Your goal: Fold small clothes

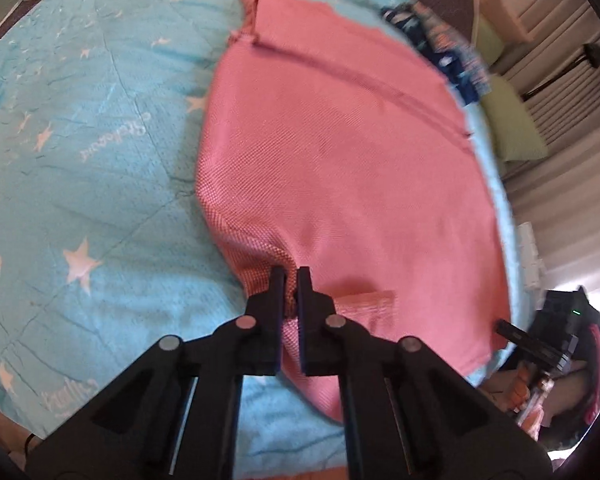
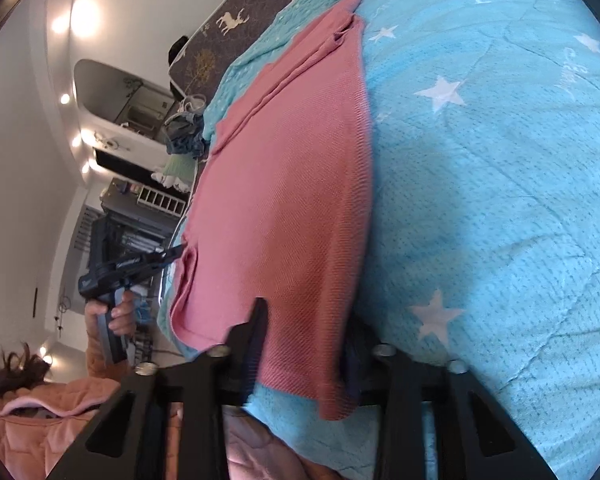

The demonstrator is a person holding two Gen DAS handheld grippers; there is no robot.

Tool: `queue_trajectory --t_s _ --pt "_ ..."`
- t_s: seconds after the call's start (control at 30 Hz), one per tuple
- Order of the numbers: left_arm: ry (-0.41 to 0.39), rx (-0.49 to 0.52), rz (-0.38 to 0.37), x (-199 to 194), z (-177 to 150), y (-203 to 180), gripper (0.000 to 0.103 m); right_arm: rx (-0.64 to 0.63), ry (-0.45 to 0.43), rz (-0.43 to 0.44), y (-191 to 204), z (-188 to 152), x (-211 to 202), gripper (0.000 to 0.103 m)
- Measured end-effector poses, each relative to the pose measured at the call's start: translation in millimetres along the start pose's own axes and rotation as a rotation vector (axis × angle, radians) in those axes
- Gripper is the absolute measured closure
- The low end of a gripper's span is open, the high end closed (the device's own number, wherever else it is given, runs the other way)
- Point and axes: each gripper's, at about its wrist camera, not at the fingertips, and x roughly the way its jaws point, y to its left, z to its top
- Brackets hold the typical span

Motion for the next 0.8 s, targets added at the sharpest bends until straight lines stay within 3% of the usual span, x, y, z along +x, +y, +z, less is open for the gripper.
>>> queue_trajectory --t_s 0.03,0.2,0.33,0.47,0.67,0.77,0.8 --pt "-0.025 0.001 -0.024 -9.5 -1.3 3.0 0.097 0.015 -0.008 0.012 -2.5 0.7 -1.1 0.096" --pt "-0.129 -0.046 -0.136 -42.7 11.3 24.8 0.097 0.038 -0.100 0.167 -5.6 13.2 -17.1 0.098" --pt "-0.207 -0.039 -0.195 -45.5 45.8 22.6 0.097 0.020 -0.176 0.304 4.2 47.7 -30.1 0.098" --pt "-0.262 -0.080 -0.273 -38.4 101.2 25.0 0.097 -0.003 -0.230 0.390 22.1 94.9 -30.4 0.098" --pt "-0.372 -0.123 -0.281 -18.6 187.3 30.4 0.097 -0.015 -0.315 0.354 38.0 193.7 -18.2 0.098" --pt "-0.381 -0.163 -0.264 10.8 219.0 40.8 0.096 0.029 -0.334 0.258 26.1 242.9 6.1 0.097" --pt "-0.371 -0.185 -0.228 31.1 231.5 46.5 0.096 0.042 -0.338 0.230 21.6 251.6 13.8 0.095"
